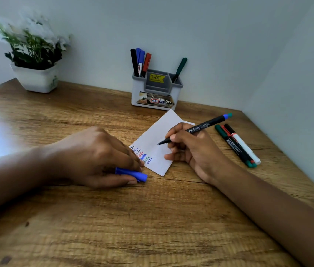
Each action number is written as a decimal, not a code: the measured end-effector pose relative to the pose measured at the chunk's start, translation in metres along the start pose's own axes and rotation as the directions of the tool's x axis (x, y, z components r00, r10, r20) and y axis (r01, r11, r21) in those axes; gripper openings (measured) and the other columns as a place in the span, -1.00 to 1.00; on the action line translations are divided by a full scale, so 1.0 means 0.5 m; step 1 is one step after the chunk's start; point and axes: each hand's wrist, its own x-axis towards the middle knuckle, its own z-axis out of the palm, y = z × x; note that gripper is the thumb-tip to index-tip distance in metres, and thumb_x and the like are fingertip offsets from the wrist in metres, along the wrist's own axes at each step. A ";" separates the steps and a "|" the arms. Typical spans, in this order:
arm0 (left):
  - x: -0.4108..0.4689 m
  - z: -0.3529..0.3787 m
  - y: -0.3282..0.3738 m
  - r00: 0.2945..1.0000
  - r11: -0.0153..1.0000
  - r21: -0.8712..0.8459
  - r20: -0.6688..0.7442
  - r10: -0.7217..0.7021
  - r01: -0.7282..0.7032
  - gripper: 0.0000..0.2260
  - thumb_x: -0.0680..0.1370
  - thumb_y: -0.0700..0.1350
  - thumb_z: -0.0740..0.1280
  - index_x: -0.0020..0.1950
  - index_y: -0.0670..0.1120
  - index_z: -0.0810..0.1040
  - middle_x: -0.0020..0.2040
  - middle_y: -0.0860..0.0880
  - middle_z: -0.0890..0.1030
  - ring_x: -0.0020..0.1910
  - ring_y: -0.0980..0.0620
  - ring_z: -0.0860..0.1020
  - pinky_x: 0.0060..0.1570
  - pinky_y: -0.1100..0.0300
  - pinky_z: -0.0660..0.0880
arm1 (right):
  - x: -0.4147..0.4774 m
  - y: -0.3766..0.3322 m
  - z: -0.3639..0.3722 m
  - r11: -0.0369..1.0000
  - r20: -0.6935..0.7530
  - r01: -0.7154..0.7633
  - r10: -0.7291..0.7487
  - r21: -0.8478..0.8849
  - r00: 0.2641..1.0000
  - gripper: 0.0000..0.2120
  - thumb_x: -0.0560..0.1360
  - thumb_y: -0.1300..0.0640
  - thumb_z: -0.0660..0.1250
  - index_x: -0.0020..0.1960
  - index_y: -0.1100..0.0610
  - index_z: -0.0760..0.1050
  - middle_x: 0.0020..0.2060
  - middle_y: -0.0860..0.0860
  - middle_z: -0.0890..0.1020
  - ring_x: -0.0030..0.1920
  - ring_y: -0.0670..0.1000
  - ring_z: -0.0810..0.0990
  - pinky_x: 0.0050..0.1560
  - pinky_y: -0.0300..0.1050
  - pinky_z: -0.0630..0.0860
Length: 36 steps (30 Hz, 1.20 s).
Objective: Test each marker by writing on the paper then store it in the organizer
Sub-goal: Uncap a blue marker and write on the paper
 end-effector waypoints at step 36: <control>0.070 0.006 0.076 0.681 0.446 -0.810 -0.081 -0.728 0.380 -0.88 0.36 -0.05 0.40 -0.24 -0.08 0.67 -0.36 -0.10 0.67 -0.48 0.04 0.58 -0.51 0.30 0.48 | -0.060 -0.027 0.039 0.983 0.082 0.182 -0.185 0.038 0.979 -0.90 0.33 0.04 0.38 -0.34 -0.02 0.52 -0.51 0.04 0.54 -0.65 -0.09 0.33 -0.64 -0.33 0.18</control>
